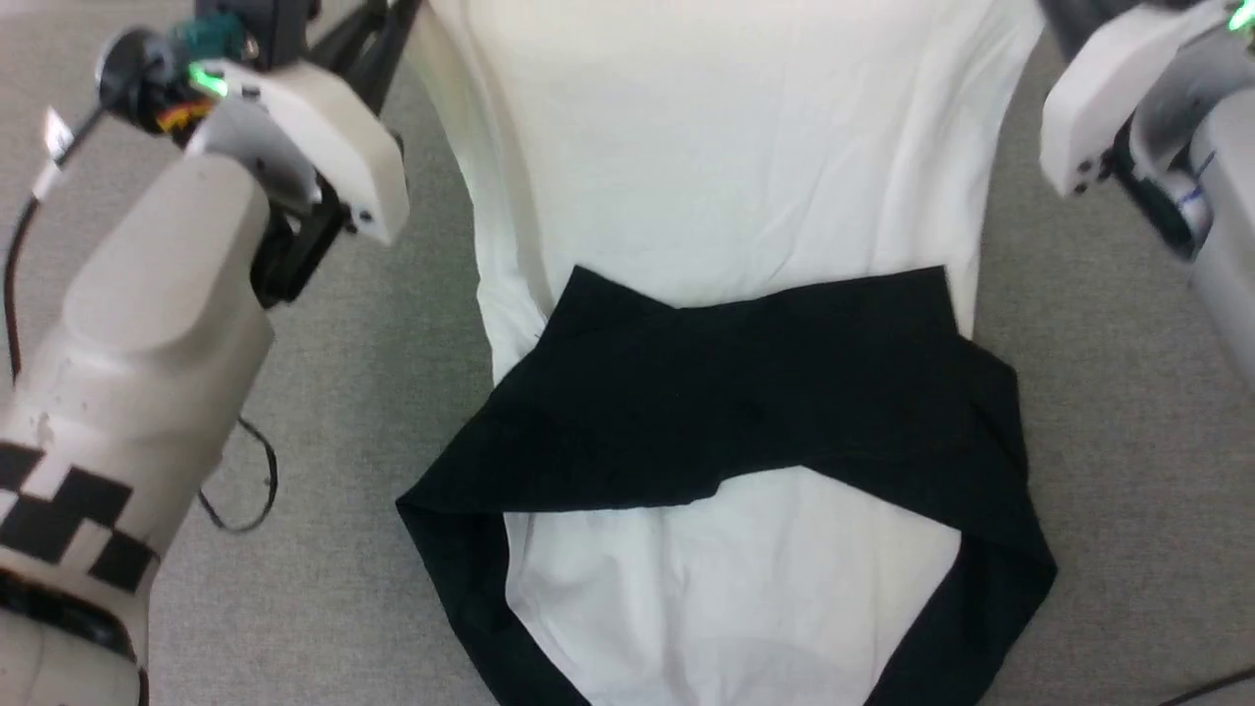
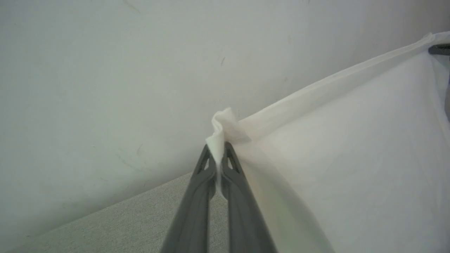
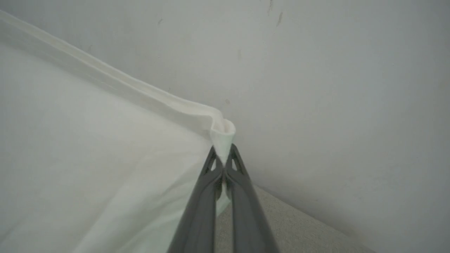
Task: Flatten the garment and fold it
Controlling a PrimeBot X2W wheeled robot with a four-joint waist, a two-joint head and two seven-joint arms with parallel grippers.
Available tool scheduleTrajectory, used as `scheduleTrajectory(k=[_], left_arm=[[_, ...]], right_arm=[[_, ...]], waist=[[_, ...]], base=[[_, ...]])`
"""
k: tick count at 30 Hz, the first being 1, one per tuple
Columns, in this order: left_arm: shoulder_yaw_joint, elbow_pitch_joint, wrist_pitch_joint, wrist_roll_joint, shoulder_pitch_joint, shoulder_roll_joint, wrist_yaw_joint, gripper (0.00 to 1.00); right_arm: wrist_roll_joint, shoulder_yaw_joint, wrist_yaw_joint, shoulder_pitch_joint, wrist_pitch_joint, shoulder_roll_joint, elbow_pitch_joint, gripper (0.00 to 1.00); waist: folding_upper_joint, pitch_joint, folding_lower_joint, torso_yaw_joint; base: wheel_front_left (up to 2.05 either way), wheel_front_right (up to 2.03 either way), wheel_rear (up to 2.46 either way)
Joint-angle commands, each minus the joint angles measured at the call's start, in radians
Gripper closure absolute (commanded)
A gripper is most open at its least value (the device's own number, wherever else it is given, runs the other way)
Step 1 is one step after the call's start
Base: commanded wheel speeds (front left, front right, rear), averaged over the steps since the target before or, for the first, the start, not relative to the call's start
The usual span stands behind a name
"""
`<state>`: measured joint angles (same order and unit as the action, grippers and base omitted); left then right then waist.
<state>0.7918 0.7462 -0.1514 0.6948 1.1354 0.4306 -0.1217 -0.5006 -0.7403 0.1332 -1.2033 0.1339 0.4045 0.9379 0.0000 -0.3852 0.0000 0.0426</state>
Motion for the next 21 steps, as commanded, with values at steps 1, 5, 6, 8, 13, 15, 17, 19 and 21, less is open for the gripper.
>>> scheduleTrajectory(k=[1, 5, 6, 8, 13, 15, 17, 19, 21], left_arm=[[0.009, -0.009, -0.016, 0.002, -0.047, 0.015, 0.001, 1.0], [0.028, -0.074, -0.028, 0.014, -0.143, 0.052, -0.002, 1.0], [0.033, -0.098, -0.025, 0.018, -0.174, 0.062, 0.001, 1.0], [0.043, -0.16, -0.018, 0.026, -0.241, 0.085, 0.014, 1.0], [0.066, -0.381, 0.036, 0.06, -0.446, 0.179, 0.082, 1.0], [0.073, -0.487, 0.064, 0.077, -0.532, 0.231, 0.12, 1.0], [0.084, -0.591, 0.091, 0.086, -0.607, 0.285, 0.156, 1.0], [0.098, -0.685, 0.118, 0.094, -0.672, 0.332, 0.184, 1.0], [0.11, -0.759, 0.142, 0.106, -0.727, 0.37, 0.208, 1.0]], right_arm=[[-0.027, -0.011, -0.002, 0.045, 0.023, 0.008, -0.012, 1.0], [-0.095, -0.034, -0.002, 0.14, 0.047, 0.038, -0.076, 1.0], [-0.114, -0.04, -0.002, 0.169, 0.048, 0.05, -0.1, 1.0], [-0.152, -0.049, -0.002, 0.232, 0.043, 0.077, -0.157, 1.0], [-0.239, -0.047, -0.002, 0.41, -0.02, 0.155, -0.337, 1.0], [-0.269, -0.034, -0.002, 0.488, -0.062, 0.189, -0.418, 1.0], [-0.283, -0.019, -0.002, 0.573, -0.107, 0.229, -0.5, 1.0], [-0.294, 0.004, -0.002, 0.663, -0.155, 0.266, -0.58, 1.0], [-0.293, 0.025, -0.002, 0.75, -0.206, 0.298, -0.654, 1.0]], waist=[[0.0, 0.092, 0.0, -0.007], [0.0, 0.192, 0.0, -0.004], [0.0, 0.216, 0.0, -0.001], [0.0, 0.263, 0.0, 0.003], [0.0, 0.359, 0.0, 0.0], [0.0, 0.38, 0.0, -0.003], [0.0, 0.395, 0.0, -0.001], [0.0, 0.403, 0.0, 0.002], [0.0, 0.405, 0.0, 0.003]], base=[[0.0, 0.0, 0.0], [0.0, 0.0, 0.0], [0.0, 0.0, 0.0], [0.0, 0.0, 0.0], [0.0, 0.0, 0.0], [0.0, 0.0, 0.0], [0.0, 0.0, 0.0], [0.0, 0.0, 0.0], [0.0, 0.0, 0.0]])
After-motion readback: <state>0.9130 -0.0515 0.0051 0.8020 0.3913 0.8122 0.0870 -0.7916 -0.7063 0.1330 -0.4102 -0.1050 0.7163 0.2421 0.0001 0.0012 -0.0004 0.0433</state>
